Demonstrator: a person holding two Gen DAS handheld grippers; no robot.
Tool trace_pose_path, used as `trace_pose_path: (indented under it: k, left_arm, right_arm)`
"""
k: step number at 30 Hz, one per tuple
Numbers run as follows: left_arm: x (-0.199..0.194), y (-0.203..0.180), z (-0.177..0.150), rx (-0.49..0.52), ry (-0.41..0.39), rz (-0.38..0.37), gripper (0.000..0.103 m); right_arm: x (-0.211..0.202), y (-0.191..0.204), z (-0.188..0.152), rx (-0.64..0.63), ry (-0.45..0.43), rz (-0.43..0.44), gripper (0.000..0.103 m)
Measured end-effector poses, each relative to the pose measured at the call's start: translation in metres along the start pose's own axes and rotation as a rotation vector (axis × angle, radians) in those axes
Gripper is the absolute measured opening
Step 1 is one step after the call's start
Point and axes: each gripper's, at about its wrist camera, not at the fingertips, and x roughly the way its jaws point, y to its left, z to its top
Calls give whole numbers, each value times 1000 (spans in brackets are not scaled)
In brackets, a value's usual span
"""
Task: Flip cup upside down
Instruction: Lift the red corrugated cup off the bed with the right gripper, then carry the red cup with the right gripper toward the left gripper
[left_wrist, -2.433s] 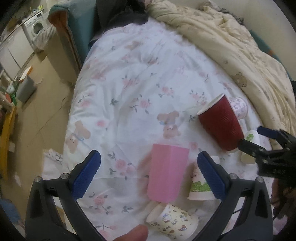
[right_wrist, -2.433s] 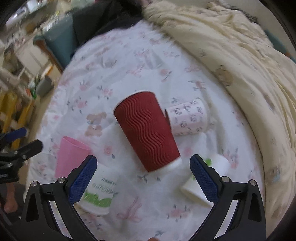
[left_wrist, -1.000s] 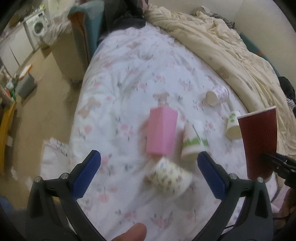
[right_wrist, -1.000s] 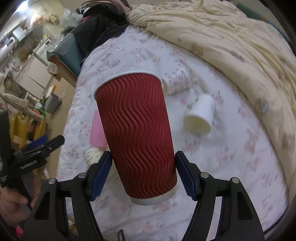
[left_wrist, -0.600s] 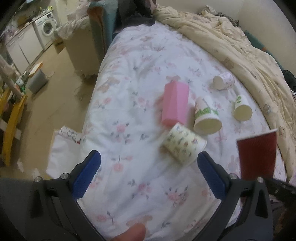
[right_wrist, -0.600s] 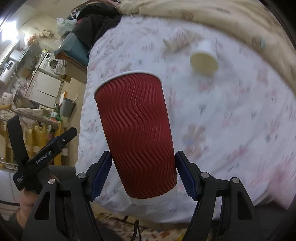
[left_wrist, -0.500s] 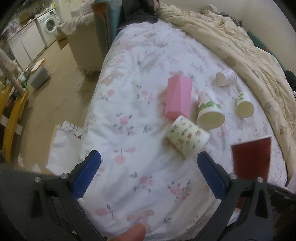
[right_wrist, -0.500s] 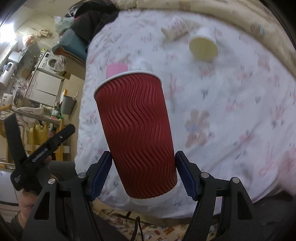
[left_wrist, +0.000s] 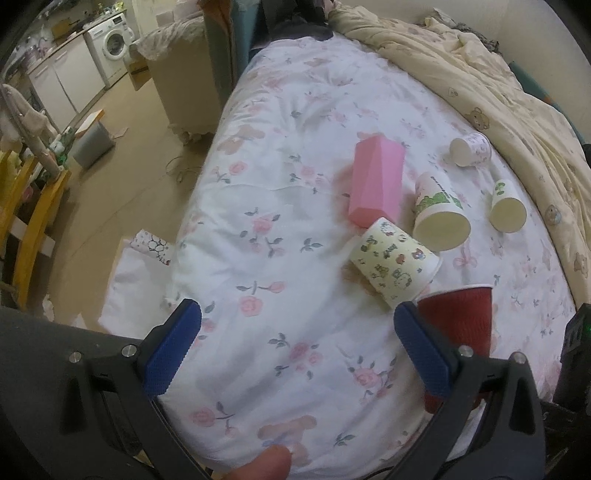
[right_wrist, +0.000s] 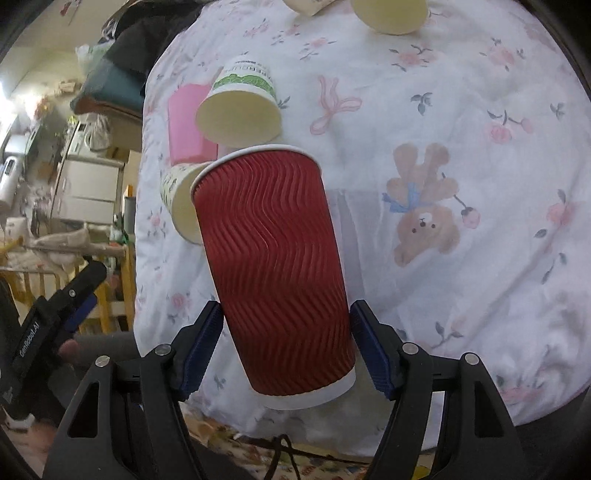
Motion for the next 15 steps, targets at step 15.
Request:
trace_pose_path:
  k: [15]
  left_arm:
    - [-8,-14,0,34,-24,-68,103]
  right_arm:
    - [-18,13,-6,-57,-28,4,96]
